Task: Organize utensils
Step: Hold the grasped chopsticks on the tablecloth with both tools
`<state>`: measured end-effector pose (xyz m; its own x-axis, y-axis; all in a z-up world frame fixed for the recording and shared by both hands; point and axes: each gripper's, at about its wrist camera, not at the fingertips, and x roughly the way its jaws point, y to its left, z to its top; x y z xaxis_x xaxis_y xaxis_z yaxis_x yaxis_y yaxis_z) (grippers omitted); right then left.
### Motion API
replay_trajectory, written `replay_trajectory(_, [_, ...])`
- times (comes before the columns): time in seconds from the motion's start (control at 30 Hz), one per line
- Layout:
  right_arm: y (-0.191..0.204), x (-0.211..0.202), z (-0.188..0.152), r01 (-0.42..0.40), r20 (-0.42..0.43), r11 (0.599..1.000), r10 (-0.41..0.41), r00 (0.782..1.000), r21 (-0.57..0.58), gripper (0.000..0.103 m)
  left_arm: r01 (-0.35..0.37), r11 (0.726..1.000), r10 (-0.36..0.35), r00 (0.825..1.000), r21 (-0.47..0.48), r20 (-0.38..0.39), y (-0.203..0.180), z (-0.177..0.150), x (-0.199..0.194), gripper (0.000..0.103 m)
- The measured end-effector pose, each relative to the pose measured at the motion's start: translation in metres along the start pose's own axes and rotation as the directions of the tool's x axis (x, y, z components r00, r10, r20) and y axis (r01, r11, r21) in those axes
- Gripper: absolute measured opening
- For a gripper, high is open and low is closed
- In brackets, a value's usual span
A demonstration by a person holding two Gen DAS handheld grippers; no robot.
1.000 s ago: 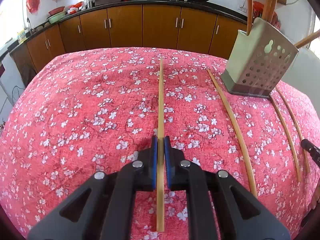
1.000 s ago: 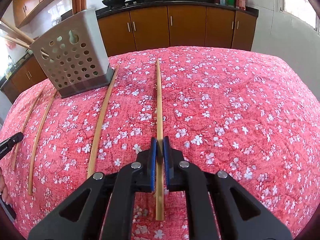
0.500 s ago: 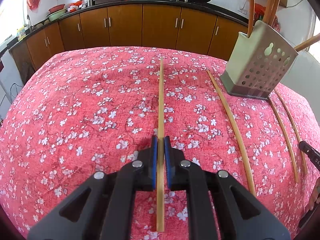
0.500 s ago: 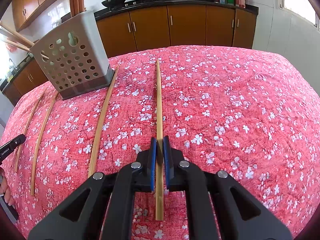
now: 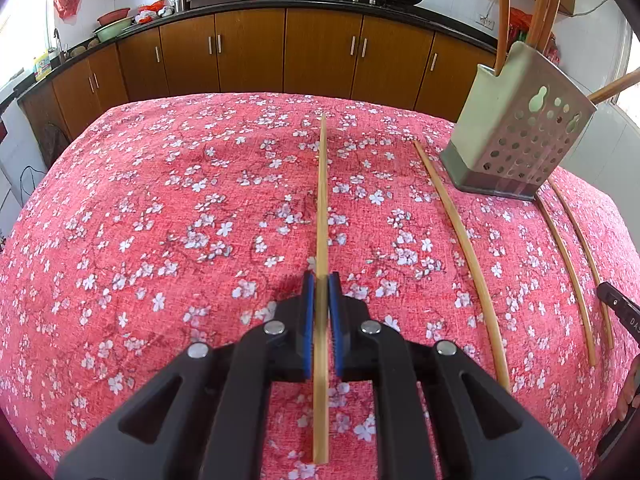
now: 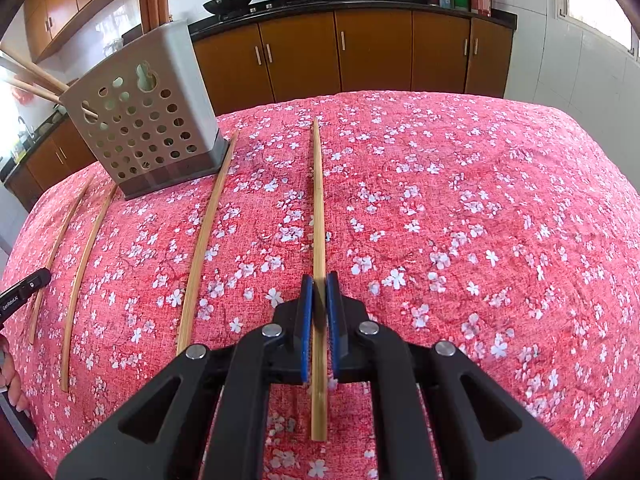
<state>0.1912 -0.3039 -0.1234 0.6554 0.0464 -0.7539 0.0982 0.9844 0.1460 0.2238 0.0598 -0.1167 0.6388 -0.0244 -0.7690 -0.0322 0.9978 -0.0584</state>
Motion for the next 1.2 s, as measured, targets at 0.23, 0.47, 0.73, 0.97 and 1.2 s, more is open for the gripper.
replay_trajectory(0.23, [0.0000, 0.0001, 0.0000, 0.000, 0.000, 1.000, 0.000, 1.000, 0.000, 0.009, 0.000, 1.000, 0.000, 1.000, 0.000, 0.000, 0.0007, 0.0002, 0.0003, 0.011])
replay_trajectory(0.47, [0.0000, 0.0003, 0.0000, 0.001, -0.001, 1.000, -0.001, 1.000, 0.000, 0.009, 0.001, 1.000, -0.001, 1.000, 0.001, -0.001, 0.0008, 0.0003, 0.0002, 0.011])
replay_trajectory(0.73, [-0.0001, 0.0004, 0.0001, 0.001, -0.001, 1.000, -0.001, 1.000, 0.000, 0.009, 0.004, 1.000, -0.004, 1.000, 0.004, -0.007, -0.0014, -0.0002, -0.0001, 0.011])
replay_trajectory(0.97, [-0.0002, 0.0006, 0.0002, 0.000, -0.001, 1.000, 0.000, 1.000, 0.001, 0.009, 0.003, 1.000, -0.003, 1.000, 0.004, -0.008, -0.0018, -0.0001, -0.0001, 0.012])
replay_trajectory(1.2, [-0.0001, 0.0007, 0.0002, 0.001, -0.002, 1.000, -0.001, 1.000, 0.001, 0.009, 0.003, 1.000, -0.003, 1.000, 0.004, -0.008, -0.0025, 0.0000, -0.0002, 0.012])
